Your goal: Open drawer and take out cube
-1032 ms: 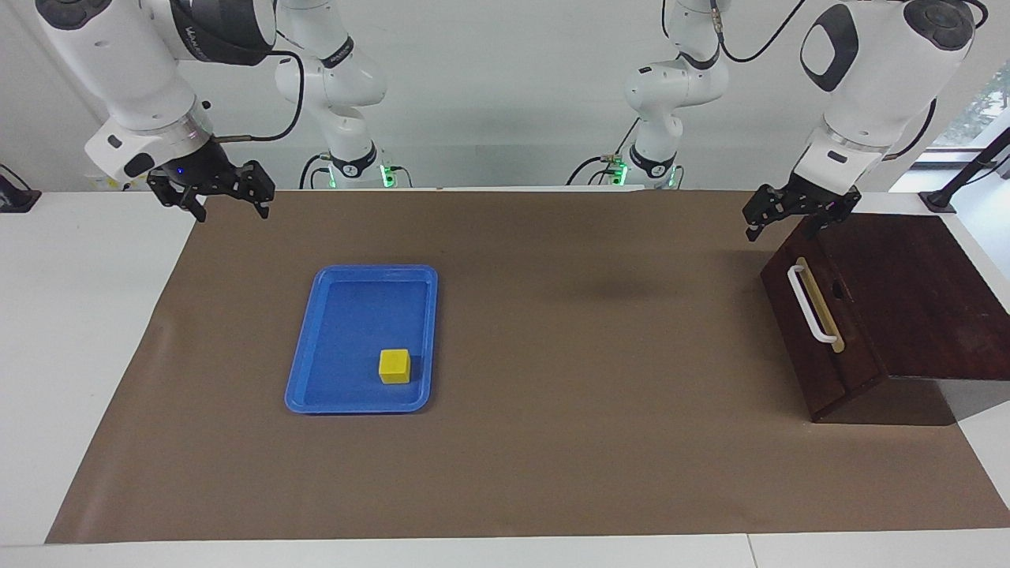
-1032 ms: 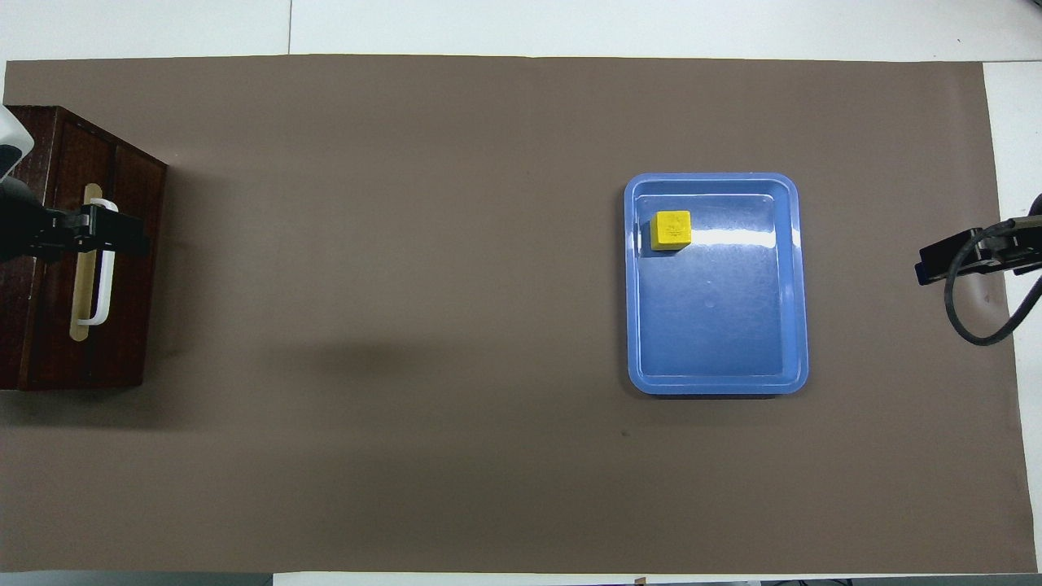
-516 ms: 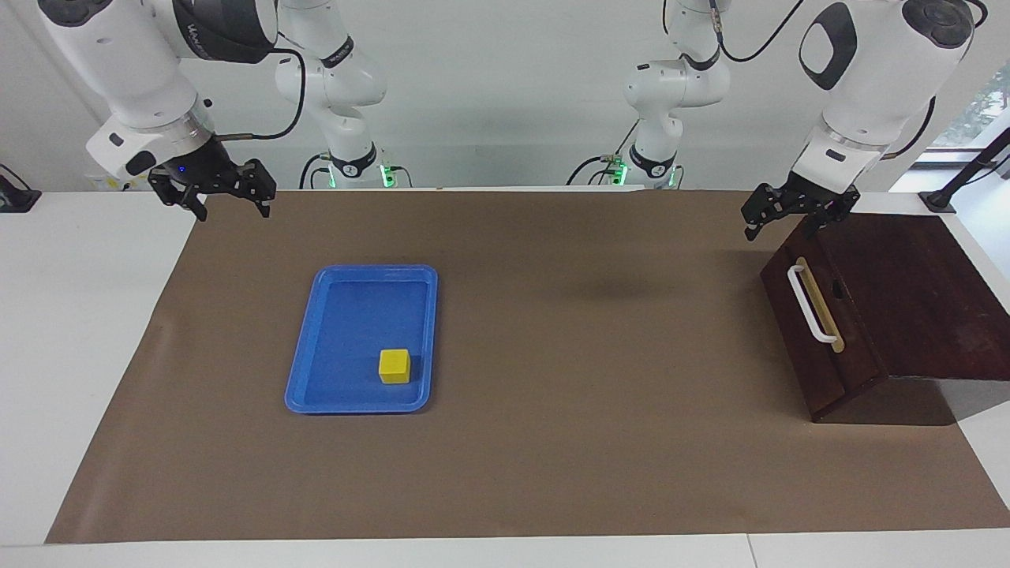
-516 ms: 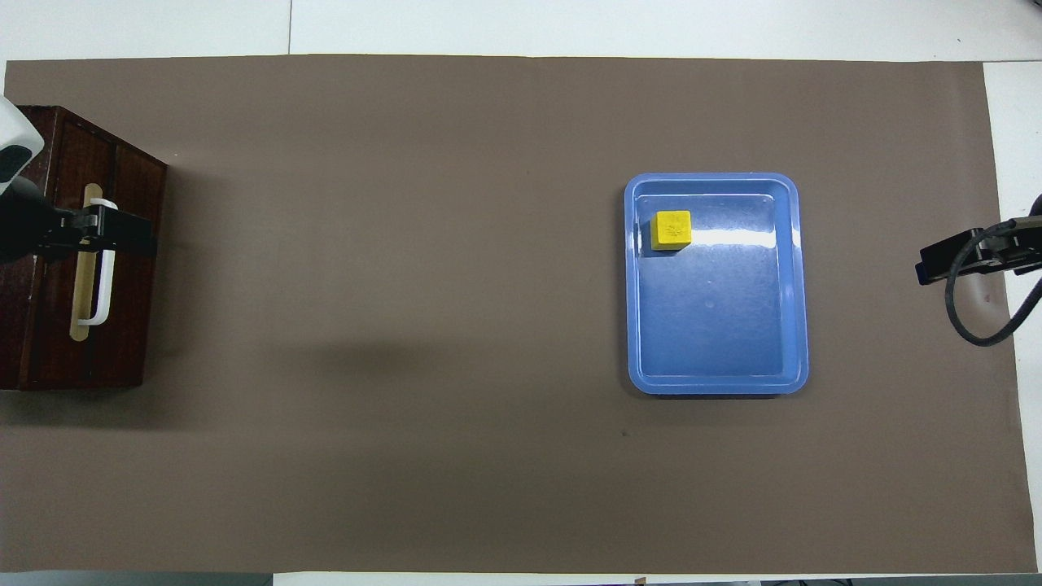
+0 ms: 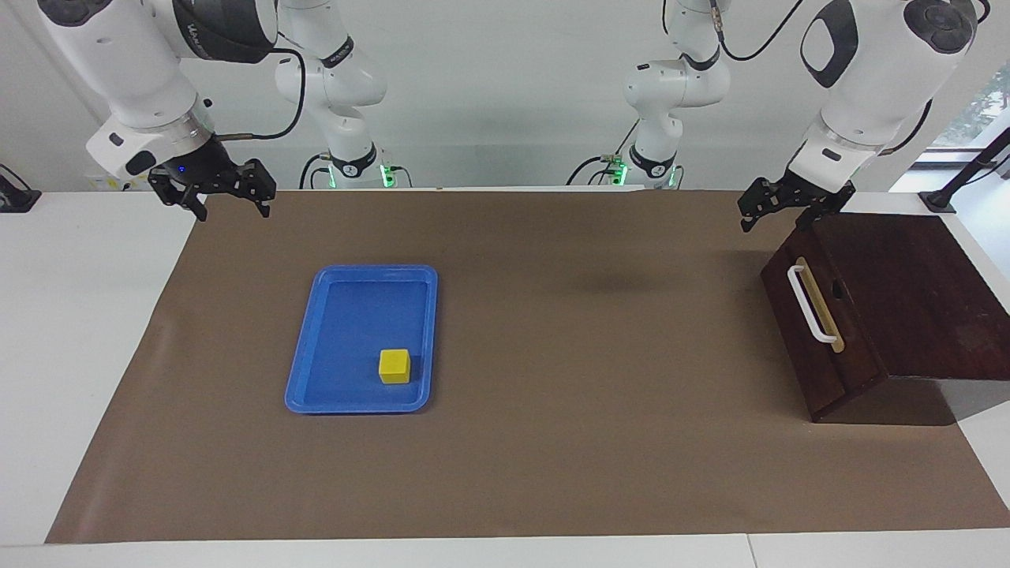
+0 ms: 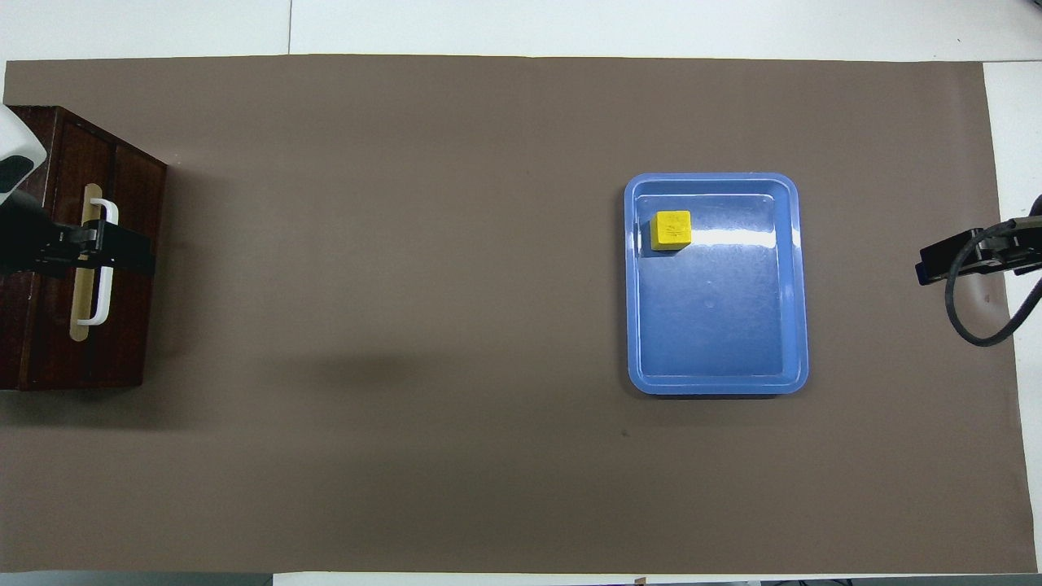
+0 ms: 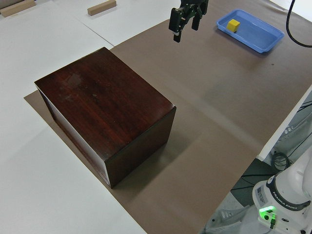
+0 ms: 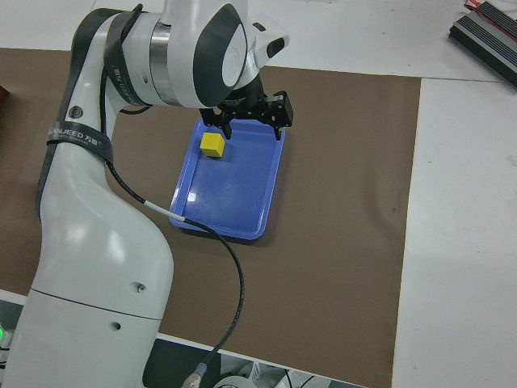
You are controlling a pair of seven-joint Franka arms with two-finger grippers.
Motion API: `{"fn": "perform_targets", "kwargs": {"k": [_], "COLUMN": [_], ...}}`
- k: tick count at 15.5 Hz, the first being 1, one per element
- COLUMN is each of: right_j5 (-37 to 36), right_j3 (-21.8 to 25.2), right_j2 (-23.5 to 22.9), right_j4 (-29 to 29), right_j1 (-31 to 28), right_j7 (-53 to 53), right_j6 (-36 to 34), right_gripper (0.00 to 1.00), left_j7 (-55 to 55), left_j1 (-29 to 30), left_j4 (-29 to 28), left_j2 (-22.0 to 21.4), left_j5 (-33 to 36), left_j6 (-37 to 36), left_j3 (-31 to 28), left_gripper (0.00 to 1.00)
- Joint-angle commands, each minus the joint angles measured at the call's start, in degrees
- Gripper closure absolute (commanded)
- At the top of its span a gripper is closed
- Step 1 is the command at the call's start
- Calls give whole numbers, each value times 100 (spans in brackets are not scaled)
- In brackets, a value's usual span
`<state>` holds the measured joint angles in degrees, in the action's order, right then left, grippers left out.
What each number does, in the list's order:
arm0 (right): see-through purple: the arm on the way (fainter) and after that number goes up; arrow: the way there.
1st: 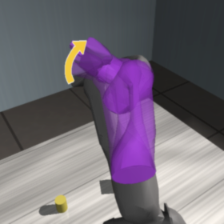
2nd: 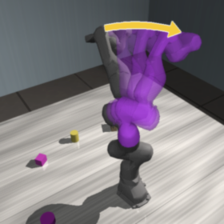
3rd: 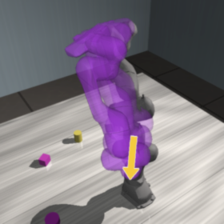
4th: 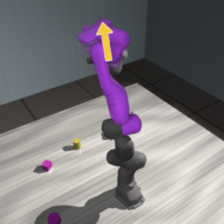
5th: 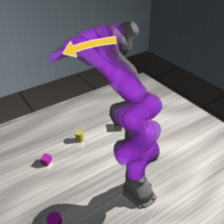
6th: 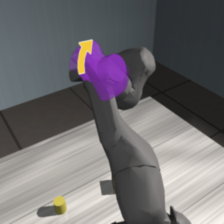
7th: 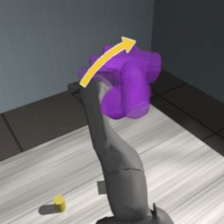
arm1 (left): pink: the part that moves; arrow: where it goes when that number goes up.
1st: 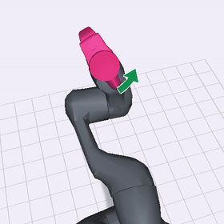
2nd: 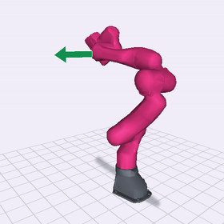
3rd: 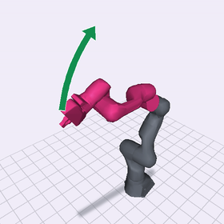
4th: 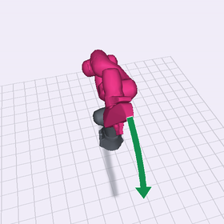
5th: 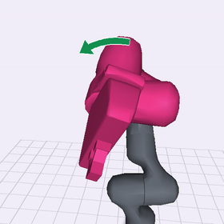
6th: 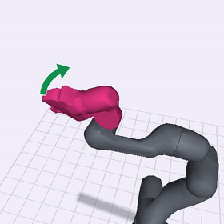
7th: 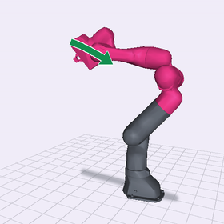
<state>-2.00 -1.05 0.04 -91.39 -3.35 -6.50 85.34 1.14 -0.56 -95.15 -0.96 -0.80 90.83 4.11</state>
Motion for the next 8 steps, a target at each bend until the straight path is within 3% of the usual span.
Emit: {"fn": "perform_targets", "kwargs": {"k": [1,8], "right_j5": [-20,-20], "right_j3": [-44,-44], "right_j2": [119,119], "right_j4": [-134,-125], "right_j1": [-43,-43], "right_j7": [88,88], "right_j6": [71,71], "right_gripper": [0,0], "left_j7": [36,62], "left_j1": [-94,-102], "left_j4": [49,49], "left_j2": [-53,-53], "left_j5": [-16,-7], "left_j6": [-224,-154], "left_j3": [-94,-94], "left_gripper": [0,0]}}
